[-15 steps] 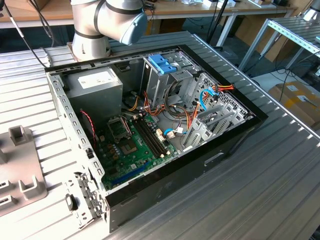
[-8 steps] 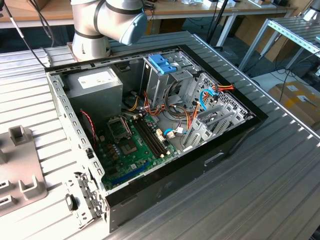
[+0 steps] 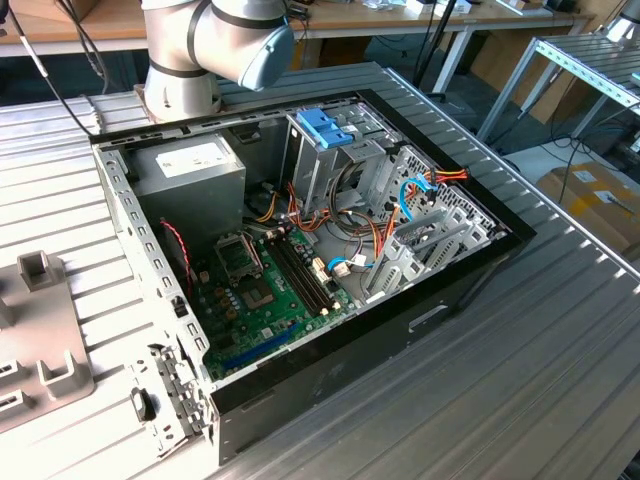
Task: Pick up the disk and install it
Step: 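Reach for the disk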
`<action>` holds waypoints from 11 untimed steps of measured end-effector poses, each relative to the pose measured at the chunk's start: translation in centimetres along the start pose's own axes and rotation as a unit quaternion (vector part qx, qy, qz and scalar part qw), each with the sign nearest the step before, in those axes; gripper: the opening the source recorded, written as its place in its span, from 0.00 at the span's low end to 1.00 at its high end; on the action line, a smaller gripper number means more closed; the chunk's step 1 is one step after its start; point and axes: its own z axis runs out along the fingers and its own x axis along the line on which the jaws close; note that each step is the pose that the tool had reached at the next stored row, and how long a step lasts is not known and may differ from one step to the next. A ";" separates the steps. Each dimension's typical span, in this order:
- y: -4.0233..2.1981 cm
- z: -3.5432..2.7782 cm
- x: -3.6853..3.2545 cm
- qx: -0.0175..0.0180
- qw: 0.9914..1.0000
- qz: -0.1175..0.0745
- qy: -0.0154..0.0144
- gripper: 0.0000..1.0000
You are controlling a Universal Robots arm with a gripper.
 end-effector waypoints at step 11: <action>0.53 0.17 0.30 0.000 1.000 0.000 0.000 0.11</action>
